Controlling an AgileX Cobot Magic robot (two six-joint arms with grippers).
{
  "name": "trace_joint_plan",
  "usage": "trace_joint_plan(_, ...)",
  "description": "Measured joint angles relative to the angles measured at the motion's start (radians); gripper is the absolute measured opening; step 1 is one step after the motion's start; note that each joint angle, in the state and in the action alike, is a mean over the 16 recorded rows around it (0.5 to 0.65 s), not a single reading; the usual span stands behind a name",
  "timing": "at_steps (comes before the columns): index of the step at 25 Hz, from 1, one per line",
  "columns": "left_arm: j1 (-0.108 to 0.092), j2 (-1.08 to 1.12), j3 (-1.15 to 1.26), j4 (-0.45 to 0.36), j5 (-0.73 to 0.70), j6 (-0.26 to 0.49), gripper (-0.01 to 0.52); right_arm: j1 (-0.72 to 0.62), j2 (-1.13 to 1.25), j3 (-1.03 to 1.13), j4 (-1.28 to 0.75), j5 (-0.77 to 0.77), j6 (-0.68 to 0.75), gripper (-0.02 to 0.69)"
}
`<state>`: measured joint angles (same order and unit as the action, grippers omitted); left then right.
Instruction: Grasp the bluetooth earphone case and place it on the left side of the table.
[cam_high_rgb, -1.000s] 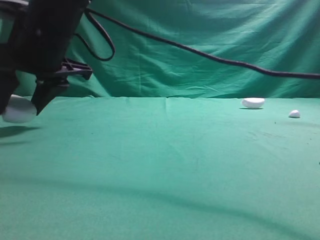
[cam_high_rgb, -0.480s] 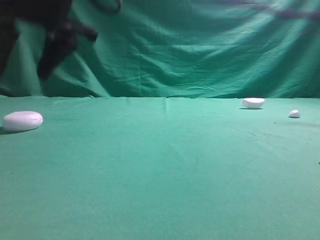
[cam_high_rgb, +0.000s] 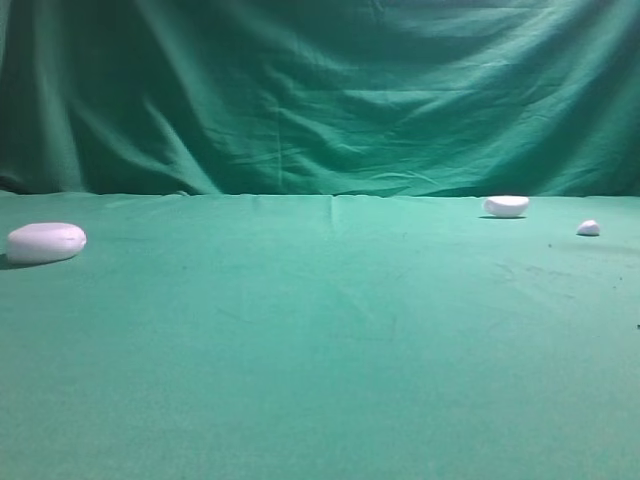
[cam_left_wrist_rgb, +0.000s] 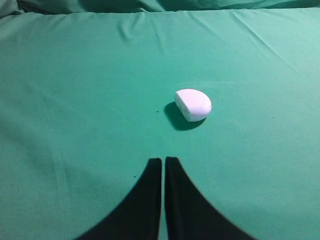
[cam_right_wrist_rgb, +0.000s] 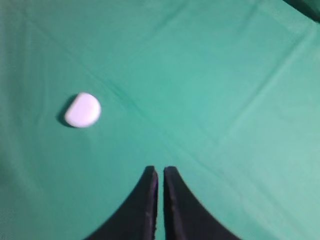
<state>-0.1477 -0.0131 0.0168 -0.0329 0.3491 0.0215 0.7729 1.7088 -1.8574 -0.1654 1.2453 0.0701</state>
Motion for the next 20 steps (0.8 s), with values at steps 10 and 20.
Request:
trace_joint_plan(10, 0.0, 0.0, 0.0, 0.0, 0.0, 0.0, 0.0, -0.061, -0.366, 0.549, 0.006, -0.196, 0.061, 0.0)
trace_joint_plan(20, 0.0, 0.0, 0.0, 0.0, 0.0, 0.0, 0.0, -0.062, -0.733, 0.982, 0.07, -0.46, 0.085, 0.0)
